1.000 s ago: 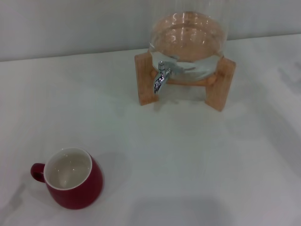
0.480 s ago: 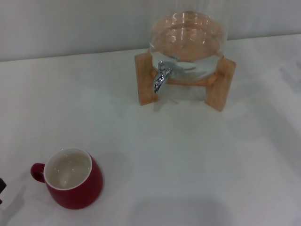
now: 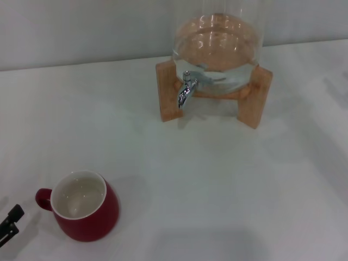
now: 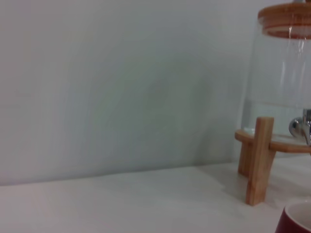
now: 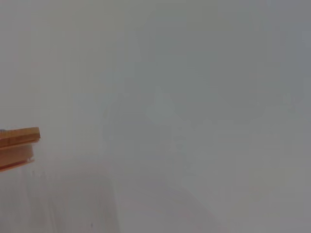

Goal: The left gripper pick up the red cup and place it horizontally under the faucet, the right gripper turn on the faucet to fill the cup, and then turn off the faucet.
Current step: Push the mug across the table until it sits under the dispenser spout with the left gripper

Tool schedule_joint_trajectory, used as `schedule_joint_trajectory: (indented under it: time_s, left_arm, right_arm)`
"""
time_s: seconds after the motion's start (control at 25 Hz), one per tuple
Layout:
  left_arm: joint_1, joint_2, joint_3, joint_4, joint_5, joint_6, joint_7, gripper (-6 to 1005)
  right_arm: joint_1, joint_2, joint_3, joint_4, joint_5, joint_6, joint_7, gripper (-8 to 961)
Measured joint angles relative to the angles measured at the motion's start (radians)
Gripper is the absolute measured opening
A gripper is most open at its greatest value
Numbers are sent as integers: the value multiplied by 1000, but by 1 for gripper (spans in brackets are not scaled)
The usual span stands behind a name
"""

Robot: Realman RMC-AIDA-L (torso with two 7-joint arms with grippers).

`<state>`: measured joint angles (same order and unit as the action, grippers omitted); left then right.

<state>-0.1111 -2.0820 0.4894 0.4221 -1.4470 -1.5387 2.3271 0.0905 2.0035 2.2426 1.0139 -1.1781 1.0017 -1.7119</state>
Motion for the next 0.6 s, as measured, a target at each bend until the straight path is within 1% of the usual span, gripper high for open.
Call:
schedule_joint_trajectory:
  time_s: [0.4,0.6]
  left_arm:
    - [-7,-1,0,0,23,30,-16,880]
    - [-30,-1,0,0,37,49,-41,880]
  right_arm:
    - [3,1,0,0,1,0,0,632]
    - [4,1,1,0,2,0,0,632]
